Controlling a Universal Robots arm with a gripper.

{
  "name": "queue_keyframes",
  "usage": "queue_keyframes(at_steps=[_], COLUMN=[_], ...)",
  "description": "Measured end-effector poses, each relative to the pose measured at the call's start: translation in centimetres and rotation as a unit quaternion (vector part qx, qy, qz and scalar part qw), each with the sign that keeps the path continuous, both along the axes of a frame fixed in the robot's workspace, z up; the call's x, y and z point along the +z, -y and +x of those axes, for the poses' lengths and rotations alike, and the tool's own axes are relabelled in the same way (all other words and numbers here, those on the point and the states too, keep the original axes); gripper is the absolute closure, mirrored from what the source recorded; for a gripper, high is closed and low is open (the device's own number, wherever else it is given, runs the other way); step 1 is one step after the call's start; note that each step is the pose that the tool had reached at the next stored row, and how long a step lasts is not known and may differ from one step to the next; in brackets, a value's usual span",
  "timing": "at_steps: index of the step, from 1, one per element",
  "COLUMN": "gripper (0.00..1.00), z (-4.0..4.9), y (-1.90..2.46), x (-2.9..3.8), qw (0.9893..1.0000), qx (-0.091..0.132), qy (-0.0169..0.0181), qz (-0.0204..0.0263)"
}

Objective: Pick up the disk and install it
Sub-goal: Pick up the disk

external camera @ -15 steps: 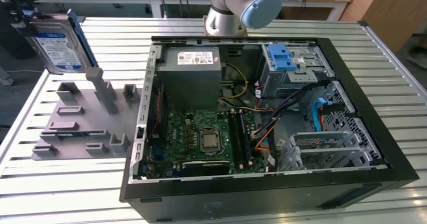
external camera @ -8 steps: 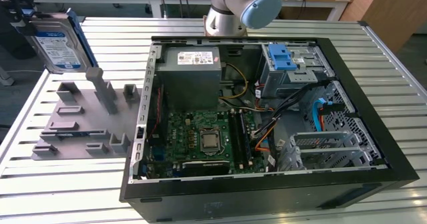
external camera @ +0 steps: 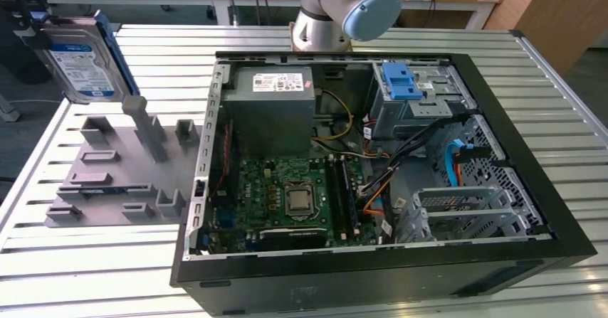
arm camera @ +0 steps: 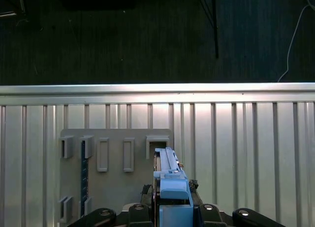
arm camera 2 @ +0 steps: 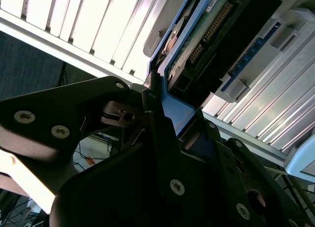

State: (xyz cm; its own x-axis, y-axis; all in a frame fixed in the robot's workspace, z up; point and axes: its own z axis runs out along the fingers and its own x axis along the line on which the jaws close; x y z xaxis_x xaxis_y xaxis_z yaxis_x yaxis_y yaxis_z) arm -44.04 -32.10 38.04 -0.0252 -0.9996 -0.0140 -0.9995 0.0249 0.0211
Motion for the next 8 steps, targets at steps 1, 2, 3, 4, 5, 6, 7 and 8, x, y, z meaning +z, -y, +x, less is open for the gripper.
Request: queue_keyframes(at_steps=[1,2,3,4,5,6,7,8], gripper=[0.64,0.64,0.64,0.64,0.64,0.64,0.64,0.64], z=[0.00,0.00,0.00,0.00,0.00,0.00,0.00,0.00], y=[0.00,0.00,0.00,0.00,-0.01,-0.01,-0.01,-0.01], x=[0.02,0.05,0.07,0.09,0.11,0.13,0.15,0.17], qw=[1.0000,1.0000,1.0000,1.0000,1.0000,1.0000,1.0000,1.0000], qx=[0.000,0.000,0.000,0.000,0.000,0.000,0.000,0.000], qy=[0.0000,0.0000,0.0000,-0.0001,0.0000,0.0000,0.0000,0.0000], qz=[0.0000,0.0000,0.0000,0.0000,0.0000,0.0000,0.0000,0.0000])
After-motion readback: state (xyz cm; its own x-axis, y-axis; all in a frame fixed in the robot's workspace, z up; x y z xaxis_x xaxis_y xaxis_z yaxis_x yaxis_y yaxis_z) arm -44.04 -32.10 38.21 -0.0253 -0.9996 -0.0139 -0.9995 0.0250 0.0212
